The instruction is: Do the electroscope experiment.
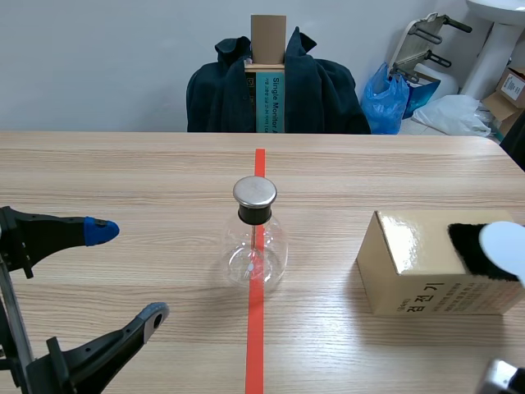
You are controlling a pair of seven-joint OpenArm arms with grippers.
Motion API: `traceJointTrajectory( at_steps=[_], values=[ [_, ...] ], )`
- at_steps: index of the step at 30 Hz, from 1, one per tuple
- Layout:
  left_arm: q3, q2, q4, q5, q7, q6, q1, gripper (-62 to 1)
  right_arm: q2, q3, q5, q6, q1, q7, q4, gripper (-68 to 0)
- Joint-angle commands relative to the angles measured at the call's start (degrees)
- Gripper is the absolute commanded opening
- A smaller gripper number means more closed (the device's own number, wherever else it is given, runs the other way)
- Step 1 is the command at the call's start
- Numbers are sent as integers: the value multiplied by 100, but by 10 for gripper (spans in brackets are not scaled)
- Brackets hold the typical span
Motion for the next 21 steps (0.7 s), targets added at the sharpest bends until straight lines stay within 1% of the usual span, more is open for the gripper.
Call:
traceJointTrajectory(
  at_steps=[1, 3, 4, 5, 7, 8, 9, 12, 13, 14, 15, 16, 17, 18, 19, 21],
  values=[
    [-17, -2, 50, -79, -103, 7, -2, 14, 138, 111, -107, -234, 0, 350, 83, -669],
    [-17, 0, 55, -79, -164, 2, -2, 14, 142, 107, -243, -243, 11, 1032, 103, -669],
    [-17, 0, 55, -79, -164, 2, -2, 14, 111, 92, -240, -243, 20, 1141, 131, -669],
    [-17, -2, 57, -79, -166, 2, -2, 14, 70, 87, -236, -245, 20, 966, 160, -669],
    [-17, -2, 68, -79, -164, -2, -2, 14, 33, 101, -192, -260, 15, 184, 173, -669],
    [-17, -2, 72, -79, -162, -17, -2, 14, 37, 122, -192, -212, -2, -11, 170, -669],
    [-17, -2, 85, -79, -162, -33, 0, 14, 55, 151, -208, -175, -15, 44, 170, -669],
    [-17, 0, 118, -79, -164, -35, 0, 14, 87, 133, -313, -153, 2, 1003, 188, -669],
    [-17, 0, 125, -79, -162, -35, 0, 14, 59, 118, -315, -155, 9, 1080, 203, -669],
    [-17, 0, 127, -79, -164, -35, 0, 14, 15, 116, -310, -181, 17, 896, 216, -669],
    [-17, 0, 129, -79, -162, -35, 0, 14, -4, 116, -302, -223, 17, 507, 216, -669],
    [-17, 0, 129, -79, -162, -35, 0, 14, 2, 116, -275, -212, 15, 127, 214, -669],
    [-17, 0, 129, -79, -162, -35, 0, 14, 20, 120, -234, -151, -2, -42, 205, -669],
    [-17, 0, 129, -79, -164, -35, 0, 14, 46, 122, -243, -57, -13, 4, 203, -669],
    [-17, 0, 129, -79, -162, -35, 0, 14, 70, 120, -267, -17, -13, 249, 203, -669],
    [-17, 0, 129, -79, -162, -35, 0, 14, 63, 98, -308, -26, 4, 732, 212, -669]
  ],
)
